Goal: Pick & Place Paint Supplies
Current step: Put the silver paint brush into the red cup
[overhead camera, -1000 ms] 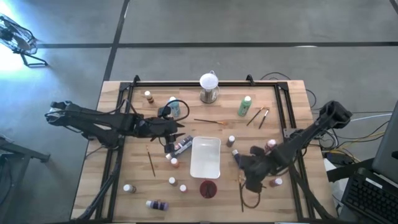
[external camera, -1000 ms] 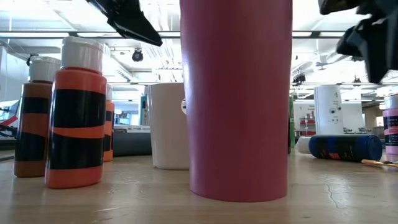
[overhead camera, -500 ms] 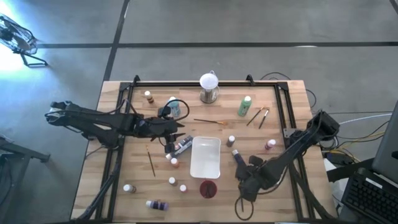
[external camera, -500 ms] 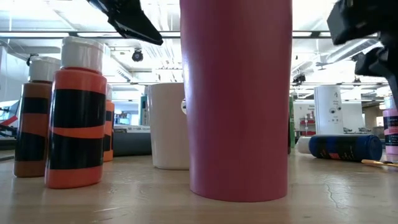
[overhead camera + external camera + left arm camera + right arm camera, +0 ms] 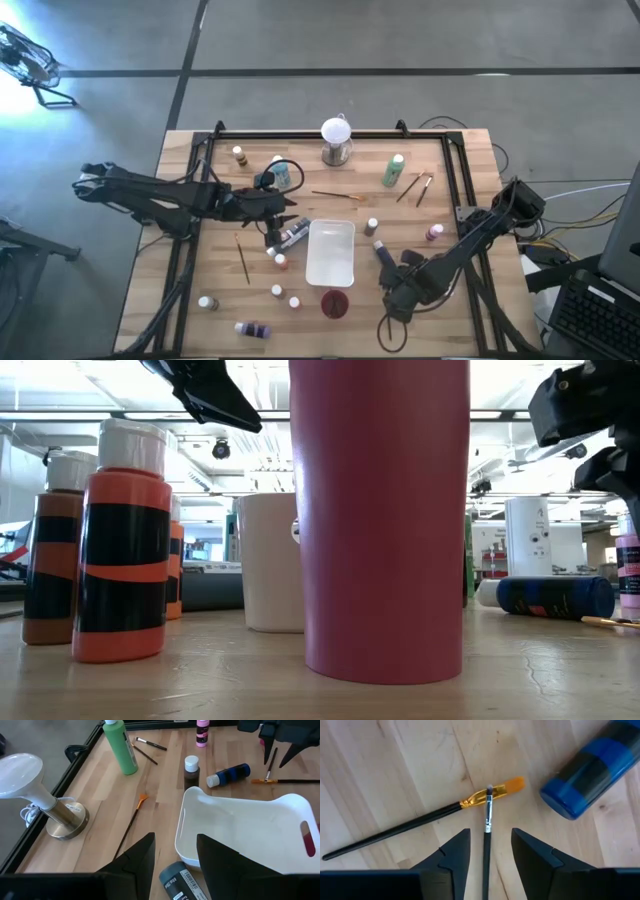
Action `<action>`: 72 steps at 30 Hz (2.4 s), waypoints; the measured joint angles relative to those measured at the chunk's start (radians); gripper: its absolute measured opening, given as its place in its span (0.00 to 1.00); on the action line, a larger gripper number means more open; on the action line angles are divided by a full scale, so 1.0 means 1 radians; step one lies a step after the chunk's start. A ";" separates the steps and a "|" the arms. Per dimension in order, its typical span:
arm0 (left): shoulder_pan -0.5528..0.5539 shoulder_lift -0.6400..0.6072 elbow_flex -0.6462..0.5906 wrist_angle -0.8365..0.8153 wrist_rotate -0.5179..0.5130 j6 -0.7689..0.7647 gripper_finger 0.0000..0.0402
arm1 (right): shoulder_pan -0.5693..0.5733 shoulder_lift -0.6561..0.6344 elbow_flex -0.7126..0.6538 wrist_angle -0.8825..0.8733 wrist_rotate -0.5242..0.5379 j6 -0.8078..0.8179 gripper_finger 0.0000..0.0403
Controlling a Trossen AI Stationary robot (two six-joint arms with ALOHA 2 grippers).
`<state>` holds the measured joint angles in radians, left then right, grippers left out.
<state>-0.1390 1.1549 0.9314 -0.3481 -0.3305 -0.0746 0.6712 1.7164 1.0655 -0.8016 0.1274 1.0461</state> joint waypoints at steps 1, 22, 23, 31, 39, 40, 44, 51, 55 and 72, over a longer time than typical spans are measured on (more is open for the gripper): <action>0.000 0.000 0.000 0.000 0.000 0.000 0.38 | 0.000 0.000 -0.005 0.001 0.000 0.003 0.36; 0.000 0.000 0.000 0.000 0.000 0.000 0.38 | -0.002 0.000 -0.145 0.211 -0.005 0.028 0.30; 0.000 0.000 0.000 0.000 0.000 0.000 0.38 | -0.002 -0.001 -0.147 0.214 -0.005 0.028 0.30; 0.000 0.000 0.000 0.000 0.000 -0.001 0.38 | -0.002 -0.002 -0.154 0.209 -0.001 0.032 0.19; 0.000 0.000 0.000 0.000 0.000 -0.001 0.38 | -0.002 -0.008 -0.155 0.203 -0.001 0.040 0.04; 0.000 0.000 0.000 0.000 0.000 -0.001 0.38 | -0.002 -0.011 -0.151 0.199 -0.002 0.043 0.04; 0.000 0.000 0.000 0.000 0.000 -0.001 0.38 | -0.001 -0.065 -0.126 0.194 -0.012 0.045 0.03; 0.000 0.000 0.000 0.000 0.000 -0.001 0.38 | -0.002 -0.200 -0.057 0.179 0.067 -0.005 0.03; 0.000 0.001 0.000 0.000 0.000 -0.001 0.38 | -0.002 -0.265 -0.030 0.177 0.157 -0.067 0.03; 0.000 0.001 -0.001 0.023 -0.003 -0.001 0.38 | -0.018 -0.340 -0.031 0.819 0.373 -0.875 0.03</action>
<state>-0.1390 1.1557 0.9306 -0.3250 -0.3331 -0.0752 0.6533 1.3763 1.0350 0.0170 0.5002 0.1712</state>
